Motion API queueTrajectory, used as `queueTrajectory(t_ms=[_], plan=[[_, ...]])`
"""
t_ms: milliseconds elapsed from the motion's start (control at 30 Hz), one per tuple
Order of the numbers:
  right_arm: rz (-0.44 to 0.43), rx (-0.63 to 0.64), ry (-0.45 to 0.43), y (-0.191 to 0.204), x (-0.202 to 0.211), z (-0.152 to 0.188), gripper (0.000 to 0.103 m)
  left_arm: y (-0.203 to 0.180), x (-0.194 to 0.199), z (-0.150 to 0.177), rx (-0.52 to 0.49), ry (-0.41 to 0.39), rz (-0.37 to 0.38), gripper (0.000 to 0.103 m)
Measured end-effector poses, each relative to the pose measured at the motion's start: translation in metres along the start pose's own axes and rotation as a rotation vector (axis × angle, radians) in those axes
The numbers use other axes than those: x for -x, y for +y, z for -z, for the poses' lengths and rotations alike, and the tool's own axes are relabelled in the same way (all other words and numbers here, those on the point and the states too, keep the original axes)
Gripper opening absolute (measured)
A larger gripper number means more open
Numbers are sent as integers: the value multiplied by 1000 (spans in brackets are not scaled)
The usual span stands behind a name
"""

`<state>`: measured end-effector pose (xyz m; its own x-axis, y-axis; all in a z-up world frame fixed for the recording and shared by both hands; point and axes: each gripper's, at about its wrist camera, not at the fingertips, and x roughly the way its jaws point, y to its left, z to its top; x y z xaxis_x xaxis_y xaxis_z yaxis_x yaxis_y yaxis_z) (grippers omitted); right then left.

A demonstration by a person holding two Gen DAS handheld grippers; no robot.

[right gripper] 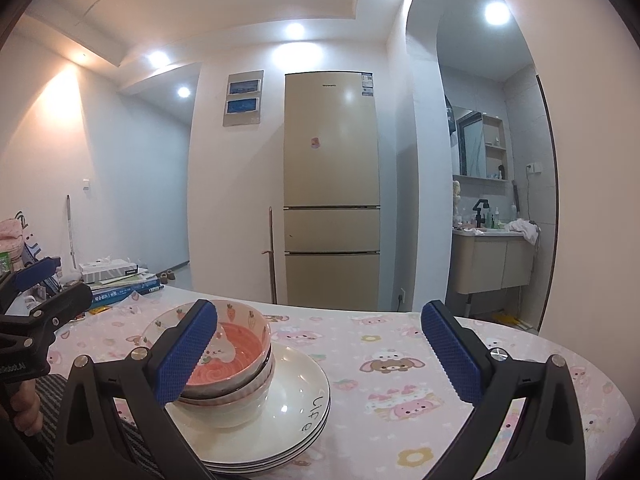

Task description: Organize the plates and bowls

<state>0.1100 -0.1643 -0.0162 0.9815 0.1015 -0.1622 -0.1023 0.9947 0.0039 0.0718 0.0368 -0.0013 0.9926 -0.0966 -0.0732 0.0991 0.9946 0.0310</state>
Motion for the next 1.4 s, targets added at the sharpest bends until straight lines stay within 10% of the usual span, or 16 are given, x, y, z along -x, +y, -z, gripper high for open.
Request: queueTrajectory(t_ms=[1400], plan=[[7,-4,-1,-2,1,-1,103,12,-5,3,45,16,-6,103]])
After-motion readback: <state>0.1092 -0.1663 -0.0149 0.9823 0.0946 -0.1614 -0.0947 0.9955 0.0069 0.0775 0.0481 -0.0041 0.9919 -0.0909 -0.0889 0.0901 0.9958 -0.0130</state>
